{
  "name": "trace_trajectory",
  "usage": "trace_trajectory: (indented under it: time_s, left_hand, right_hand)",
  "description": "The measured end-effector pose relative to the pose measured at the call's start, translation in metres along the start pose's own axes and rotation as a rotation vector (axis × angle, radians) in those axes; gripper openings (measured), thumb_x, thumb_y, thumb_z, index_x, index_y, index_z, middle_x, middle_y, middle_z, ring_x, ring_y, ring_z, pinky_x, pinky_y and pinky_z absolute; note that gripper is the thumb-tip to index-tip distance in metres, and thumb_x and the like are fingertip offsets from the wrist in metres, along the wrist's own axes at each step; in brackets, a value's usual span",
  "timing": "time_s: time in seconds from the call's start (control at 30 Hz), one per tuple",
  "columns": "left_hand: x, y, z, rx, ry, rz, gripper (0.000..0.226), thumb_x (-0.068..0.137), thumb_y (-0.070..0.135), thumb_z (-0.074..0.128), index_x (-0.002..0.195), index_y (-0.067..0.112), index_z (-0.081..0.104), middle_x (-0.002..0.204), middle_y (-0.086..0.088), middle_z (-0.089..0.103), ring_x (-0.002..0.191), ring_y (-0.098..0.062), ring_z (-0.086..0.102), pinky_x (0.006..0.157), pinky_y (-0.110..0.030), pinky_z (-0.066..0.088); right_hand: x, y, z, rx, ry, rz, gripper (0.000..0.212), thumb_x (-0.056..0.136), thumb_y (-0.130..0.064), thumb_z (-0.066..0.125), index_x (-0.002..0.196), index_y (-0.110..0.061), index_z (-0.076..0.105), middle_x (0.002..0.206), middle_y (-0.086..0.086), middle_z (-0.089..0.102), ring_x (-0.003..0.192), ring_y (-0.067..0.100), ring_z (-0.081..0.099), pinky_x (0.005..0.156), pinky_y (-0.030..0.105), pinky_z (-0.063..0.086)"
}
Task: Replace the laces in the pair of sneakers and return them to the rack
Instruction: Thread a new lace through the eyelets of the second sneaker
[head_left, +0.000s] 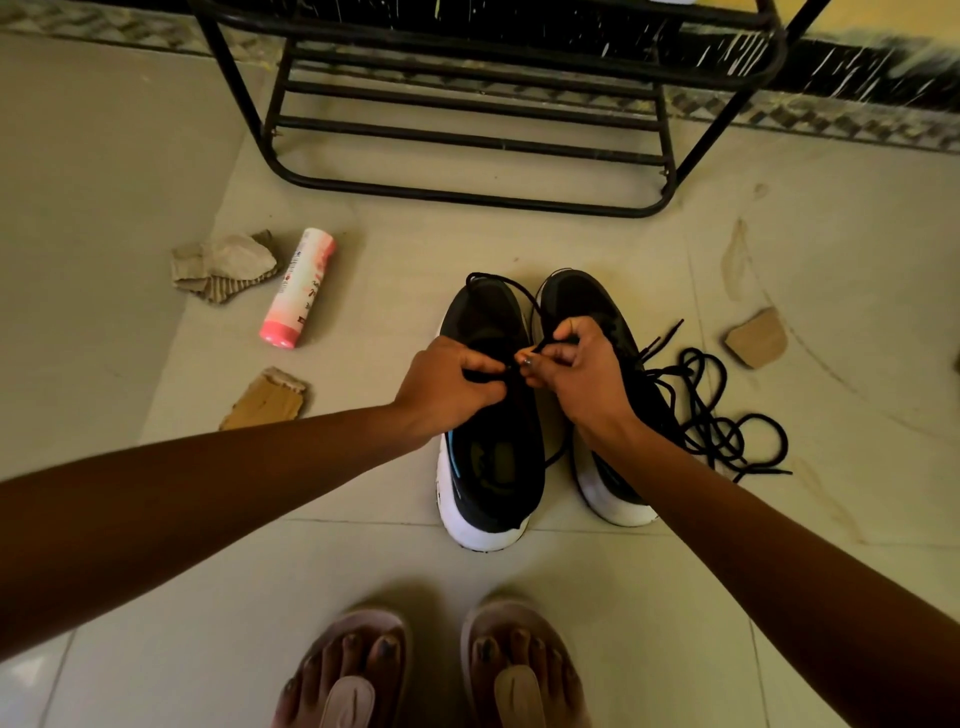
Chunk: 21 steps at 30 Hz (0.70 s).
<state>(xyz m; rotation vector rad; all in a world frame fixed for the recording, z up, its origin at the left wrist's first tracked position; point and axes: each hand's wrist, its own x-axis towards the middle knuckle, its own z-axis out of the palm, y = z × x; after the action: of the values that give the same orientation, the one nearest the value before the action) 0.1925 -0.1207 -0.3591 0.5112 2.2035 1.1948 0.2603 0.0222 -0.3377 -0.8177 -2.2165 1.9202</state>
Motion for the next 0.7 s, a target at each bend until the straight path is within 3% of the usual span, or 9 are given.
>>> trace_trajectory:
  time_s: [0.2,0.43,0.7]
  left_hand:
    - [-0.0016,0.0028,-0.0004,-0.01,-0.007,-0.004,0.031,0.078,0.016,0.071,0.108,0.015,0.071,0.104,-0.002,0.071,0.096,-0.015,0.065,0.093,-0.035,0.052]
    - [-0.002,0.0047,-0.0009,0.009,-0.002,-0.017,0.031,0.076,0.018,0.071,0.107,0.017,0.072,0.103,0.0,0.072,0.096,-0.014,0.065,0.094,-0.037,0.051]
    - [-0.0036,0.0093,-0.0004,0.032,0.031,-0.044,0.028,0.077,0.017,0.07,0.105,0.017,0.073,0.101,0.0,0.072,0.096,-0.014,0.065,0.093,-0.032,0.05]
  right_hand:
    - [-0.0027,0.0033,0.0029,-0.271,0.059,-0.115,0.03,0.085,-0.005,0.066,0.09,-0.017,0.039,0.079,0.013,0.065,0.073,0.021,0.065,0.071,0.03,0.055]
    - [-0.004,0.0023,0.0007,-0.312,0.074,-0.125,0.028,0.085,-0.005,0.066,0.09,-0.017,0.04,0.083,0.015,0.066,0.077,0.022,0.066,0.065,0.017,0.049]
    - [-0.0062,0.0014,0.0031,-0.247,0.061,-0.12,0.038,0.084,-0.005,0.067,0.079,-0.027,0.036,0.077,0.01,0.066,0.073,0.018,0.066,0.064,0.019,0.052]
